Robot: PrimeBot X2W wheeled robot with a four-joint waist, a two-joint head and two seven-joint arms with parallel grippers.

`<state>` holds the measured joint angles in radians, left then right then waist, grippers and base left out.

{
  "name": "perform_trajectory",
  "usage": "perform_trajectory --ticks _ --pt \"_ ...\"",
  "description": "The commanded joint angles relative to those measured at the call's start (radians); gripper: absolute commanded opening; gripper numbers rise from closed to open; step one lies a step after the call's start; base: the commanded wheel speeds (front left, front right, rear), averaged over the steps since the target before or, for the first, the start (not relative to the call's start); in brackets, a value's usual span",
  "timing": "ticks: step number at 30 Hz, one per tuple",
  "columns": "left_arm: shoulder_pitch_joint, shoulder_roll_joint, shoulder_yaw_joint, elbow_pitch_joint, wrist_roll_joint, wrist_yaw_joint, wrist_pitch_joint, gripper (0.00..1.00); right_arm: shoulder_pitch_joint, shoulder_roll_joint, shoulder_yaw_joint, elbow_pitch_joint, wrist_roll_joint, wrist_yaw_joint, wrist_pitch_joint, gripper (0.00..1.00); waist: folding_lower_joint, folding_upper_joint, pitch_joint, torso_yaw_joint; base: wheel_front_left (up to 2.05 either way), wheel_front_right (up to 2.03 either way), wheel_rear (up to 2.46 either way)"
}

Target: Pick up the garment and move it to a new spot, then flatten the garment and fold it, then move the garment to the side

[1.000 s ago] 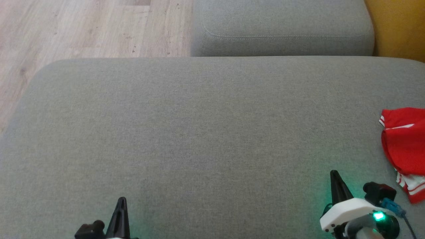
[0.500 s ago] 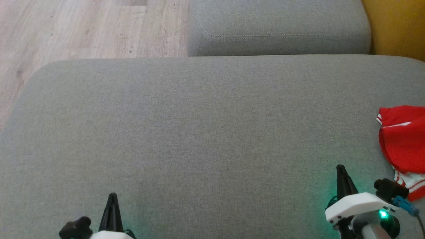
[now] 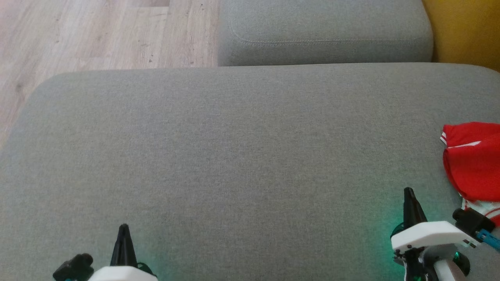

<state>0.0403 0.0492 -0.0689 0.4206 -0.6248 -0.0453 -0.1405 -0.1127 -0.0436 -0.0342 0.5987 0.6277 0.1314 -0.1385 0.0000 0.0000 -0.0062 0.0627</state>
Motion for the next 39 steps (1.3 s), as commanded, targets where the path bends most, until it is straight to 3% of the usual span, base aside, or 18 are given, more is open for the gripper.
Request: perform_trajectory --ticks 1,39 --pt "-0.056 0.001 0.020 -0.036 -0.029 -0.010 0.007 0.00 -0.034 -0.003 0.002 -0.044 0.031 0.000 0.009 0.00 0.0000 0.0000 0.000 -0.001 0.00 0.00 0.00" --pt "-0.099 0.001 0.095 -0.100 -0.473 -0.045 0.121 0.00 -0.016 -0.005 -0.036 -0.188 0.472 0.000 0.122 0.00 0.0000 0.0000 0.004 -0.030 0.00 0.00 0.00"
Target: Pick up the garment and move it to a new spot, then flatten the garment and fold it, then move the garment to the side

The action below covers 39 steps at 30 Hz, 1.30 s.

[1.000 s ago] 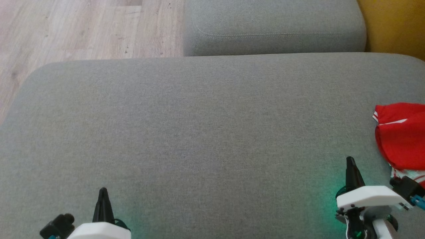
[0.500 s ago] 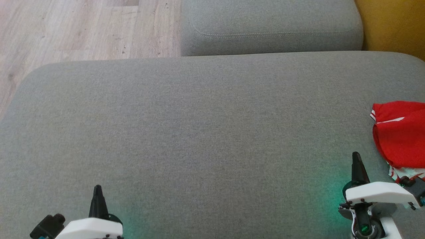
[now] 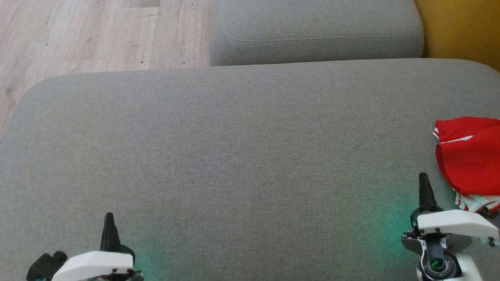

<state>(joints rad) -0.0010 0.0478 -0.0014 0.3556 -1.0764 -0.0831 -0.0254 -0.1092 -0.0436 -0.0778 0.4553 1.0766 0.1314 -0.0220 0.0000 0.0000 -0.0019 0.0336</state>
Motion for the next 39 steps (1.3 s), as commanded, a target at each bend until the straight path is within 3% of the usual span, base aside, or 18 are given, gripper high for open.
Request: perform_trajectory --ticks 1,39 --pt "-0.059 0.002 0.030 -0.037 -0.032 -0.008 0.009 0.00 -0.019 -0.005 0.006 -0.048 0.035 0.000 0.008 0.00 0.0000 0.0000 0.000 -0.001 0.00 0.00 0.00" --pt "-0.101 0.002 0.104 -0.100 -0.465 -0.042 0.121 0.00 -0.002 -0.006 -0.030 -0.189 0.465 -0.001 0.118 0.00 0.0000 0.0000 0.004 -0.029 0.00 0.00 0.00"
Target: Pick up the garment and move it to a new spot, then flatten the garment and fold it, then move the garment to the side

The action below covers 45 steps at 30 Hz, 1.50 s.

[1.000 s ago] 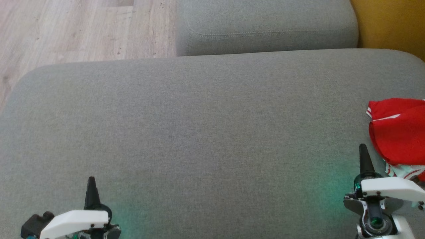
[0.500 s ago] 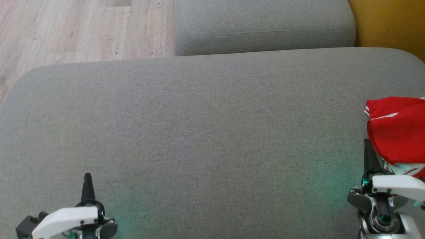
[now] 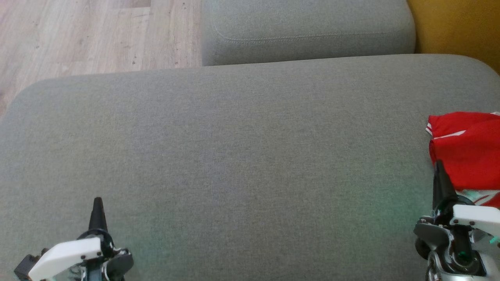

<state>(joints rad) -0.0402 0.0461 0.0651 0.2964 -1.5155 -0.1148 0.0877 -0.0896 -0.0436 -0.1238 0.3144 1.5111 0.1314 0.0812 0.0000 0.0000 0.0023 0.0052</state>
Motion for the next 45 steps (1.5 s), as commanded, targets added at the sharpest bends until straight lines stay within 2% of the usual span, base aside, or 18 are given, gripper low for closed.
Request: perform_trajectory --ticks 1,6,45 --pt "-0.063 0.004 0.039 -0.043 -0.037 -0.011 0.011 0.00 -0.021 -0.006 0.015 -0.051 0.042 -0.001 0.018 0.00 0.0000 0.0000 0.000 -0.002 0.00 0.00 0.00" --pt "-0.068 0.004 0.049 -0.051 -0.093 -0.016 0.025 0.00 -0.018 -0.007 0.010 -0.070 0.097 -0.001 0.032 0.00 0.0000 0.0000 0.001 -0.005 0.00 0.00 0.00" --pt "-0.068 0.004 0.048 -0.051 -0.093 -0.016 0.025 0.00 -0.018 -0.007 0.010 -0.070 0.098 -0.001 0.032 0.00 0.0000 0.0000 0.001 -0.005 0.00 0.00 0.00"
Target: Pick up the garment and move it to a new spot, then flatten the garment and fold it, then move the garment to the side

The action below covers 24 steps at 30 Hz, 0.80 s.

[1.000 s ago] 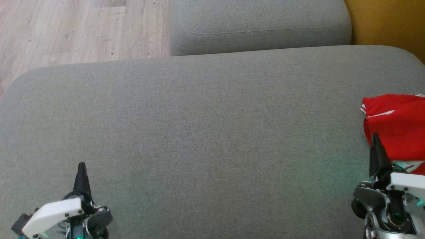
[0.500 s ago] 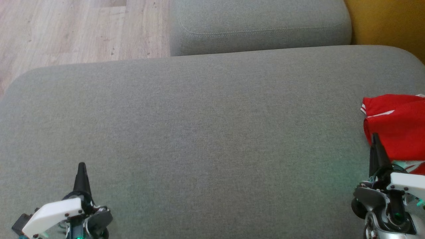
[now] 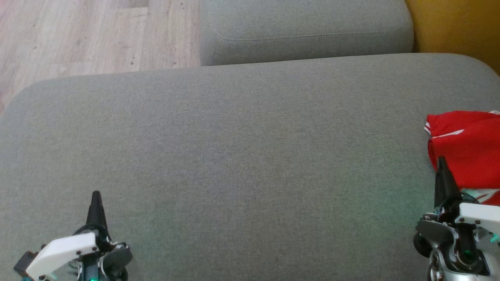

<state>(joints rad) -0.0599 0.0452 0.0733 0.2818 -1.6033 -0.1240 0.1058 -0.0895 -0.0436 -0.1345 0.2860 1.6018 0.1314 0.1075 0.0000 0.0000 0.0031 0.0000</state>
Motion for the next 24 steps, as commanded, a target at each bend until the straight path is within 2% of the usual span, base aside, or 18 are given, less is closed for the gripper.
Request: perform_trajectory --ticks 1,24 --pt "-0.048 0.005 0.040 -0.036 -0.005 -0.007 0.007 0.00 -0.018 -0.007 0.021 -0.041 0.007 -0.001 0.006 0.00 0.0000 0.0000 0.000 0.000 0.00 0.00 0.00" --pt "-0.048 0.005 0.040 -0.037 -0.005 -0.007 0.007 0.00 -0.018 -0.007 0.021 -0.041 0.007 -0.001 0.006 0.00 0.0000 0.0000 0.000 0.000 0.00 0.00 0.00"
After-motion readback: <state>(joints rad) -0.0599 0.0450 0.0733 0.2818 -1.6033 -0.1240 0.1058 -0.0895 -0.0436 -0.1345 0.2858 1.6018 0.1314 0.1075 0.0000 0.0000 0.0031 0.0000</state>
